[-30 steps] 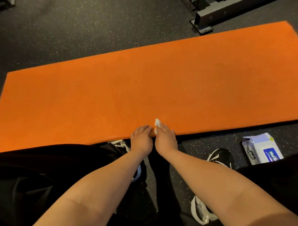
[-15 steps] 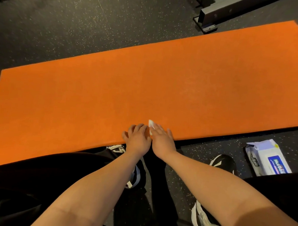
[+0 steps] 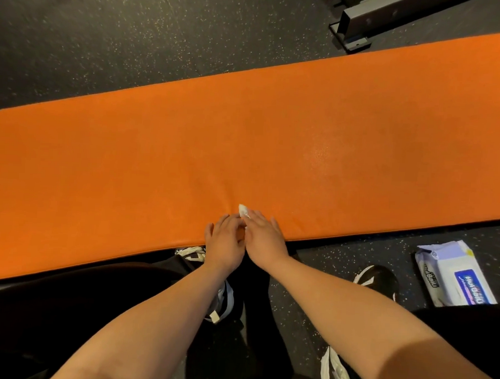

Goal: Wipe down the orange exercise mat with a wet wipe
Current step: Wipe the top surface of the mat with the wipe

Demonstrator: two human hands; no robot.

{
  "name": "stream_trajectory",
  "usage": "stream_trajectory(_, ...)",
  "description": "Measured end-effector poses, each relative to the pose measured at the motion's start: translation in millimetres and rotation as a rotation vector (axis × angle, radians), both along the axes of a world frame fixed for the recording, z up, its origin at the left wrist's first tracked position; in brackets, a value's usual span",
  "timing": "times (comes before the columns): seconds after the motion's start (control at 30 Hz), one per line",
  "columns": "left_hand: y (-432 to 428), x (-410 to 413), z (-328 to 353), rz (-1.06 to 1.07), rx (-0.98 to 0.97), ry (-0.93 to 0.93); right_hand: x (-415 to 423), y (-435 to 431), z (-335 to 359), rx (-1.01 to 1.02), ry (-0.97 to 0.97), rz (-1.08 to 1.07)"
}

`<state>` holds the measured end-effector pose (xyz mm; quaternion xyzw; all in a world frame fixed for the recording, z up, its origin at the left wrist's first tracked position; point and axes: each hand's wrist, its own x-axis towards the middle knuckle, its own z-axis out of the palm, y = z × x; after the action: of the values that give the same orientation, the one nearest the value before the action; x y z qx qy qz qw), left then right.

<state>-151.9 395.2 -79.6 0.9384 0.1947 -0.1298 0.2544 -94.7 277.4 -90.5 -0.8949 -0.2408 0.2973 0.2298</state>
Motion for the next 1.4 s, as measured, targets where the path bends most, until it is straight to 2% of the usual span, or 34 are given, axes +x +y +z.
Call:
stream_trajectory(0.1, 2, 3, 2, 0.036, -0.006, 0.0, 9, -21, 1, -0.05, -0.071, 0.044)
stream_trajectory(0.27, -3, 6, 5, 0.09, -0.065, 0.022, 19, -52, 1, -0.256, -0.01, -0.259)
stream_trajectory(0.33, -3, 6, 6, 0.094, -0.077, 0.004, 7, -44, 8, -0.202, 0.003, -0.26)
stream_trajectory(0.43, -2, 6, 8, 0.082, -0.071, -0.015, -15, -30, 21, -0.044, -0.004, -0.108)
stream_trajectory(0.53, -3, 7, 13, 0.066, -0.063, -0.012, -16, -37, 26, -0.01, -0.014, -0.047)
stream_trajectory(0.6, -5, 8, 18, 0.069, -0.112, -0.024, -5, -50, 26, -0.062, -0.041, -0.104)
stream_trajectory(0.73, -24, 5, 25, 0.063, -0.157, -0.034, 9, -67, 30, -0.156, 0.03, -0.346)
stream_trajectory(0.83, -38, -2, 22, 0.044, -0.105, -0.06, -4, -61, 33, -0.114, 0.023, -0.305)
stream_trajectory(0.97, -34, -6, 20, 0.022, -0.1, -0.071, -15, -60, 25, -0.003, 0.069, -0.005)
stream_trajectory(1.07, -35, -8, 17, -0.025, -0.032, -0.065, -3, -63, 21, -0.04, 0.069, 0.146)
stream_trajectory(1.13, -37, -4, 15, -0.041, -0.009, -0.026, 9, -66, 18, -0.149, 0.045, 0.101)
stream_trajectory(1.27, -31, 13, 14, -0.029, 0.01, 0.033, 25, -71, 11, -0.366, 0.066, -0.221)
stream_trajectory(1.33, -27, 20, 12, -0.047, 0.039, 0.091, 23, -60, 6, -0.347, 0.085, -0.207)
stream_trajectory(1.4, -24, 27, 7, -0.07, 0.067, 0.161, 16, -43, 1, -0.233, 0.087, -0.096)
